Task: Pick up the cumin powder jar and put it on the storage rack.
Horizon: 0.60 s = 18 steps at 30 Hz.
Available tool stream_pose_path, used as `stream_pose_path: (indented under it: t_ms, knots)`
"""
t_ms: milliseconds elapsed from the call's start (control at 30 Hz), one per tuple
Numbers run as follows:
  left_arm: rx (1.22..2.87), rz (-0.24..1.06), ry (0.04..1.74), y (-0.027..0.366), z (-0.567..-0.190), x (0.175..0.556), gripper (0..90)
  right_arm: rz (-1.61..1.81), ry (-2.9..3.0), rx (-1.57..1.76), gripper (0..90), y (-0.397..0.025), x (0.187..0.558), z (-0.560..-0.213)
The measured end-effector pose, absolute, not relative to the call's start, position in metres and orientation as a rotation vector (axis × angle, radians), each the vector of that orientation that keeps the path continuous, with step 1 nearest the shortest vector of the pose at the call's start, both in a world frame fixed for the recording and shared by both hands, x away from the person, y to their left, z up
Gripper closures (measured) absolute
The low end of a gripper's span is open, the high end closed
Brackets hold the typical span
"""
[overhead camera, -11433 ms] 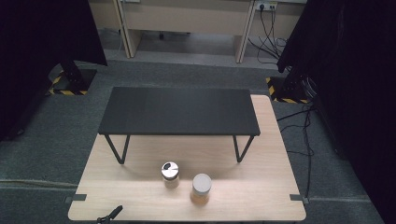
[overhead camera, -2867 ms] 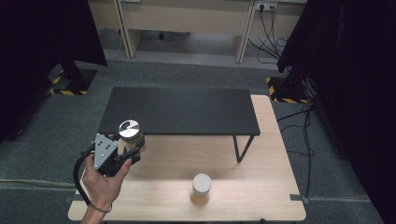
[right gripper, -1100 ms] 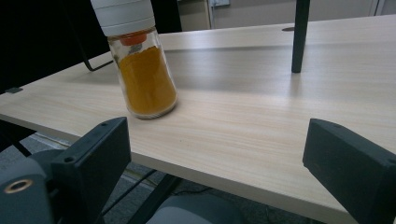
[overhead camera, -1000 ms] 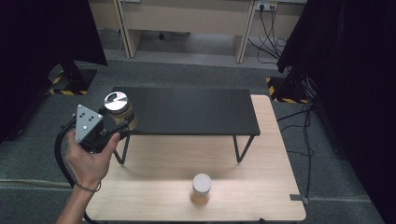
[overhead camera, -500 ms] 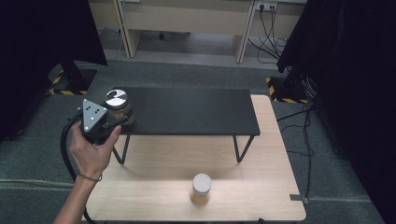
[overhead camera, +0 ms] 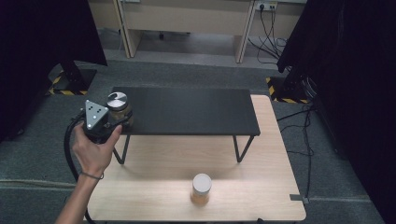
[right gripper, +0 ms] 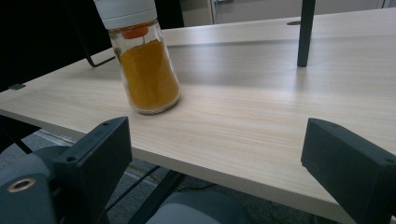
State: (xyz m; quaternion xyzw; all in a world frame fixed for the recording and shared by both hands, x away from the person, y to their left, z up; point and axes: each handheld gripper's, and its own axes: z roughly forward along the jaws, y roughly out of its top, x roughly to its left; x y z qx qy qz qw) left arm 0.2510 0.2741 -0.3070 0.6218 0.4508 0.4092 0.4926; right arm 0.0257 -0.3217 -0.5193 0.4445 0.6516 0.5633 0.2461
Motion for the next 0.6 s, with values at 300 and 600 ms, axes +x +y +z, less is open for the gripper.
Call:
stream_pose_path:
  t_ms: [300, 600]
  knots:
    - [1.439, 1.005, 1.083, 0.274, -0.323, 0.252, 30.3, 1.535, 1.787, 1.214, 9.1, -0.321, 0.027, -0.52]
    - [1.415, 1.012, 1.071, 0.275, -0.33, 0.251, 30.2, 1.537, 1.781, 1.216, 9.3, -0.321, 0.027, -0.52]
